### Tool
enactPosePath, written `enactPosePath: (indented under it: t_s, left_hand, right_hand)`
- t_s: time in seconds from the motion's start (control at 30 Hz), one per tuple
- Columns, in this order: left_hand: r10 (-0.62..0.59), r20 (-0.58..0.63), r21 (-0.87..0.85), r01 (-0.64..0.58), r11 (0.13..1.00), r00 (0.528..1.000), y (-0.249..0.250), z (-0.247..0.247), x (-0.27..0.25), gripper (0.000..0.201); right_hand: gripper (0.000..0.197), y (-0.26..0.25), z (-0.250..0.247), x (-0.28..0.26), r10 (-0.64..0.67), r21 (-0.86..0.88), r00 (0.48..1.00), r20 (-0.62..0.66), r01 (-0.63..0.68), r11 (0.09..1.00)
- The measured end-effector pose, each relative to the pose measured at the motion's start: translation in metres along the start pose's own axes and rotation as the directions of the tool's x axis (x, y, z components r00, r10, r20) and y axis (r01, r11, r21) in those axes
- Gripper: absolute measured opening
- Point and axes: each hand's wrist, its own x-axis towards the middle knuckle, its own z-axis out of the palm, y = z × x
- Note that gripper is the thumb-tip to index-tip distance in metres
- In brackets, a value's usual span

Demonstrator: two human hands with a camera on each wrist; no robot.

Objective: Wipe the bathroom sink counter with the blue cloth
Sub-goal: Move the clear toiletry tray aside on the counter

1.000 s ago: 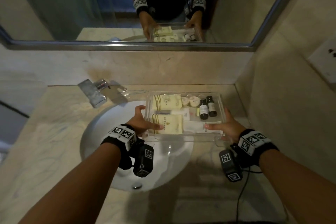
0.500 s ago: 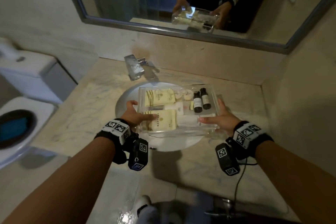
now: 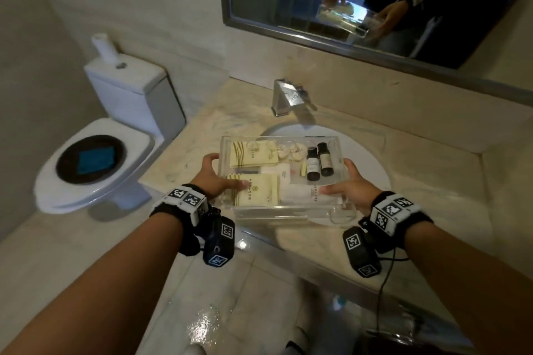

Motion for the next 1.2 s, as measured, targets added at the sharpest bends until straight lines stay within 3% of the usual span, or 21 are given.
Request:
enactPosePath:
  t_s: [0.07,0.3,0.47,0.6,0.7,1.0,1.1,1.2]
  left_hand:
    - [0.005,-0.021,0.006,-0.004,1.0,1.0,-0.013,-0.029,-0.003,0.1]
    - [0.009,-0.067,0.002,-0.009,1.0,0.998,-0.052,-0.134,-0.008,0.099]
    - [-0.018,-0.085,0.008,0.019,1.0,0.996,-0.072,-0.2,-0.012,0.099]
    - [-0.032,-0.109,-0.042,0.027,0.999,0.994,-0.084,-0.241,-0.01,0.093]
    - [-0.028,-0.139,-0.049,0.021,0.999,0.99,-0.092,-0.265,-0.006,0.096]
    - [-0.058,-0.225,-0.147,0.025,0.989,0.973,-0.097,-0.323,0.026,0.09]
    - [-0.075,-0.249,-0.154,0.037,0.987,0.965,-0.088,-0.339,0.043,0.092]
    - [-0.089,-0.271,-0.179,0.041,0.983,0.958,-0.085,-0.352,0.058,0.092]
  right_hand:
    - [0.086,-0.008,0.03,-0.002,-0.01,-0.022,1.0,0.025,0.011,1.0]
    - [0.081,-0.03,0.137,0.0,-0.03,-0.044,0.997,0.069,0.034,0.998]
    - [0.092,-0.05,0.201,0.001,-0.001,-0.149,0.996,0.087,0.014,0.989]
    - [0.082,-0.07,0.24,0.004,-0.034,-0.185,0.994,0.108,0.054,0.981]
    - [0.088,-0.083,0.266,0.013,-0.009,-0.218,0.989,0.144,0.04,0.975]
    - [0.067,-0.14,0.322,0.06,0.007,-0.227,0.963,0.269,0.056,0.972]
    - [0.071,-0.158,0.335,0.083,0.014,-0.215,0.959,0.282,0.049,0.975]
    - [0.097,-0.169,0.344,0.112,0.033,-0.239,0.949,0.315,0.046,0.97]
